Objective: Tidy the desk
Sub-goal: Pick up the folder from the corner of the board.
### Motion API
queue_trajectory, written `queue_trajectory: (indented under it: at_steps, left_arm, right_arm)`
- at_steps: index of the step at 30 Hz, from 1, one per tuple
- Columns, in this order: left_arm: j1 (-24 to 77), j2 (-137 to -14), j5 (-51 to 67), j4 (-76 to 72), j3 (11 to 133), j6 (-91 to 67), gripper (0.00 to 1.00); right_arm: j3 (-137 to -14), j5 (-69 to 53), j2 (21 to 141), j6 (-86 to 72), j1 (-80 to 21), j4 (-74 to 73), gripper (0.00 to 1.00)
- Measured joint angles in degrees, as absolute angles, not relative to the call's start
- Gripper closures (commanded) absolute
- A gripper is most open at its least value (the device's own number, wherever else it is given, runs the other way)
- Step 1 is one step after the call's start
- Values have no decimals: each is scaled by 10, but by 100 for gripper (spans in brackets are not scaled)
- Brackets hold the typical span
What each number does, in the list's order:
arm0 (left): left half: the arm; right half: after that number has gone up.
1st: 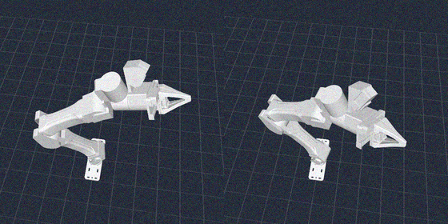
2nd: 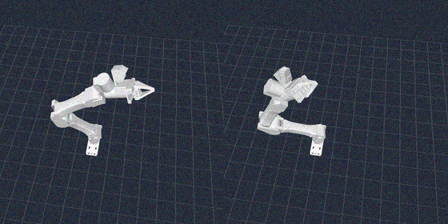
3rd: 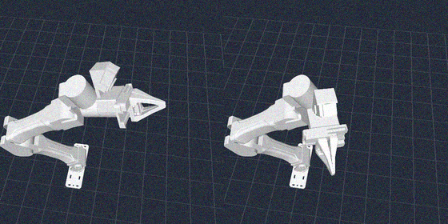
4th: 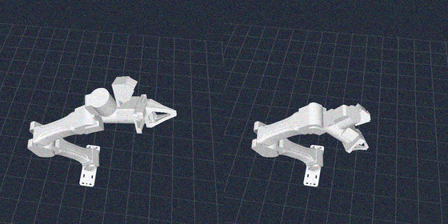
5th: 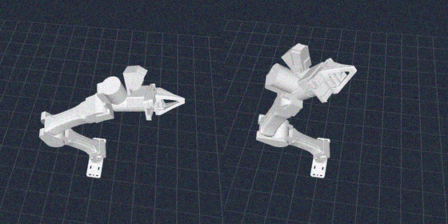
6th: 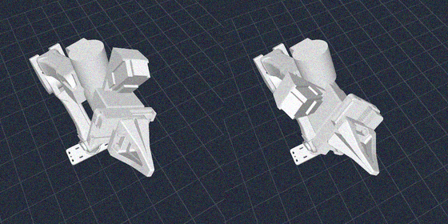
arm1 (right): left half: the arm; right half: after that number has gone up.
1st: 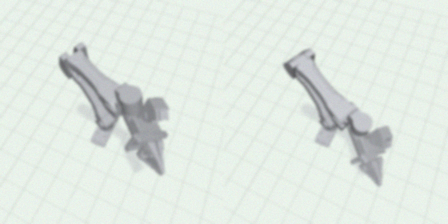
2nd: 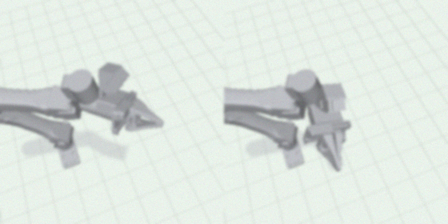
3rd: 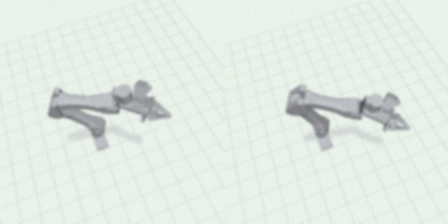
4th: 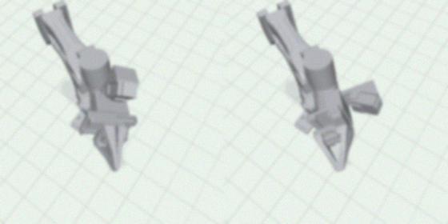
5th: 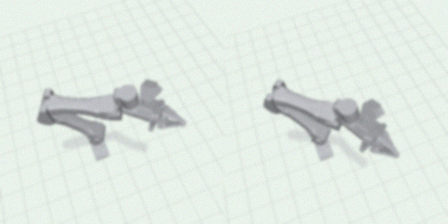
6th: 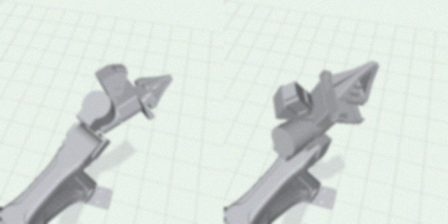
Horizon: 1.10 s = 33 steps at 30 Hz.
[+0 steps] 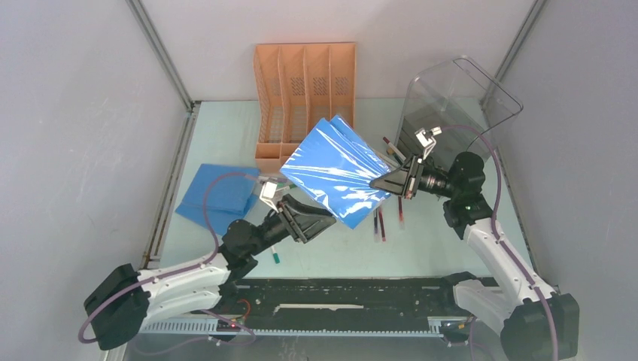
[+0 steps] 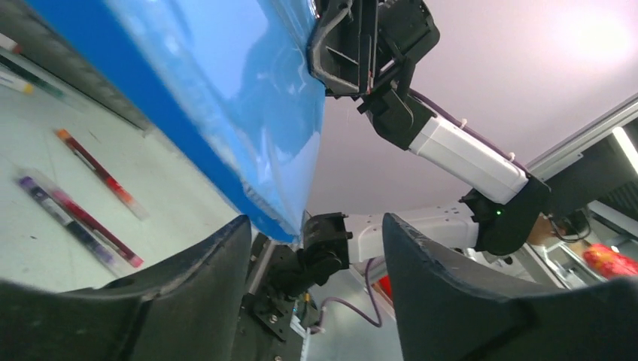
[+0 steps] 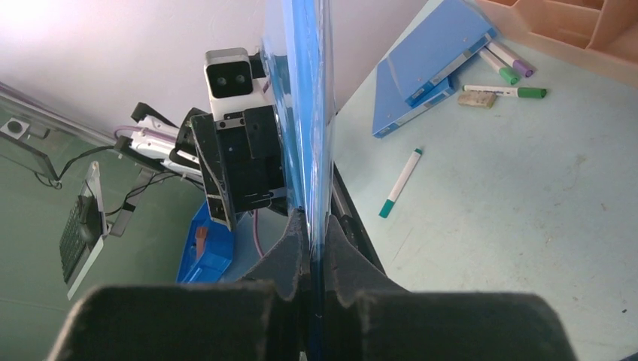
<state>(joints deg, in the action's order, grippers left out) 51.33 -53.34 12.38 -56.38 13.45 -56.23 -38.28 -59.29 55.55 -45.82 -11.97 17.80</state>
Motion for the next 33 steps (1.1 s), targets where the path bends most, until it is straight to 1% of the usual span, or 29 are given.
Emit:
queue_trajectory:
  at_steps: [2, 5, 9, 15, 19, 22, 25, 26, 28, 29, 30, 31, 32, 33]
  left_arm:
    - [514, -509, 111, -565, 117, -555, 22]
    - [514, -478, 88, -564, 89, -543, 18]
    - [518, -474, 63, -565, 73, -525, 11]
    - [536, -531, 48, -616, 73, -498, 10]
    - [545, -590, 47, -660, 86, -488, 15]
    - [546, -628, 49, -690, 110, -488, 22]
    - [546, -652, 52, -718, 128, -487, 36]
    - [546, -656, 53, -722, 132, -488, 44]
    - [547, -665, 56, -732, 141, -484, 64]
    - [547, -667, 56, -735, 144, -485, 80]
    - [546, -669, 56, -736, 145, -484, 90]
    - [546, -670, 57, -737, 145, -485, 97]
    - [545, -671, 58, -740, 145, -484, 100]
    - [545, -670, 60, -741, 145, -486, 100]
  right_arm:
    - [-383, -598, 555, -461, -118, 182, 100]
    - [-383, -607, 555, -467, -114, 190, 100]
    - [-383, -617, 555, -473, -112, 196, 100]
    - [-382, -628, 555, -480, -112, 205, 100]
    - [-380, -633, 555, -484, -112, 215, 100]
    - [-379, -635, 555, -486, -112, 220, 100]
    - [-378, -635, 556, -485, -112, 222, 100]
    - [-378, -635, 556, -485, -112, 222, 100]
    - [-378, -634, 556, -485, -112, 222, 100]
    - [-378, -633, 556, -485, -112, 222, 100]
    - [-378, -633, 556, -485, -112, 223, 100]
    - [-378, -633, 556, -483, -112, 226, 100]
    - [-378, -631, 556, -478, -112, 226, 100]
    - [-378, -631, 556, -473, -113, 226, 97]
